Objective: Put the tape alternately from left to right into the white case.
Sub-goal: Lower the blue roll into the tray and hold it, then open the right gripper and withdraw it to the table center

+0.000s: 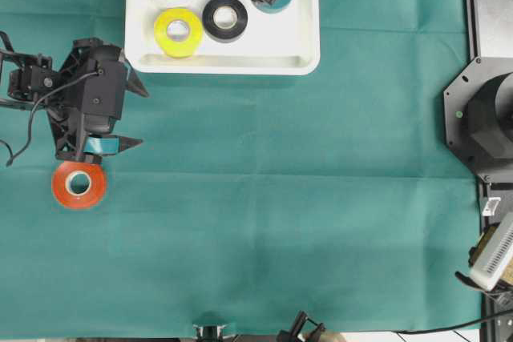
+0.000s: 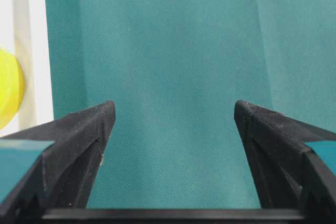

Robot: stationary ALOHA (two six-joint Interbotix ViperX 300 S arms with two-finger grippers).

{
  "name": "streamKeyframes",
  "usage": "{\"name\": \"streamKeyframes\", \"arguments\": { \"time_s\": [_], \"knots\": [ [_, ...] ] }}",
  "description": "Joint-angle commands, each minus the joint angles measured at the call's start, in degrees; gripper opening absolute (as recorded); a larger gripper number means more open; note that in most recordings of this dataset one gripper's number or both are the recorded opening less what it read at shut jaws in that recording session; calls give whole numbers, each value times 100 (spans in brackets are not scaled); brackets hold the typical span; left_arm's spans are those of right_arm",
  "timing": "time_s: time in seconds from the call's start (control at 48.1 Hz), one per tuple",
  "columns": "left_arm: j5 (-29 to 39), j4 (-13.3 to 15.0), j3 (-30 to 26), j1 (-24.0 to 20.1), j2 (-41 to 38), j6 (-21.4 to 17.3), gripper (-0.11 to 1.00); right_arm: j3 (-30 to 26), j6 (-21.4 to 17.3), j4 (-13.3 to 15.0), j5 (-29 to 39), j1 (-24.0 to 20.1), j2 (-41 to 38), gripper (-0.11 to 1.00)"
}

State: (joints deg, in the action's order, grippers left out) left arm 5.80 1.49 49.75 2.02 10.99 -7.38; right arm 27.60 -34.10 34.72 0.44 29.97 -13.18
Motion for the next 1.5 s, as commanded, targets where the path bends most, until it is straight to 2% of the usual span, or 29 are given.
{"name": "streamKeyframes", "arguments": {
  "time_s": [0.0,0.562,0.645,0.853,0.915,1.248,1.477],
  "knots": [
    [-44,0,-79,18,62,-9,100,-123,9,9,-53,9,114,1],
    [-44,9,-79,26,62,-9,100,-132,0,18,35,9,114,3],
    [-44,0,-88,26,62,-9,100,-123,-9,9,35,9,114,16],
    [-44,9,-88,26,62,0,100,-97,-9,9,35,9,114,76],
    [-44,9,-88,18,62,0,100,-97,-9,9,35,18,114,89],
    [-44,0,-79,18,62,0,100,-44,-9,9,18,-26,132,89],
    [-44,9,-88,18,62,-9,100,176,-9,9,9,-272,352,88]
  ]
}}
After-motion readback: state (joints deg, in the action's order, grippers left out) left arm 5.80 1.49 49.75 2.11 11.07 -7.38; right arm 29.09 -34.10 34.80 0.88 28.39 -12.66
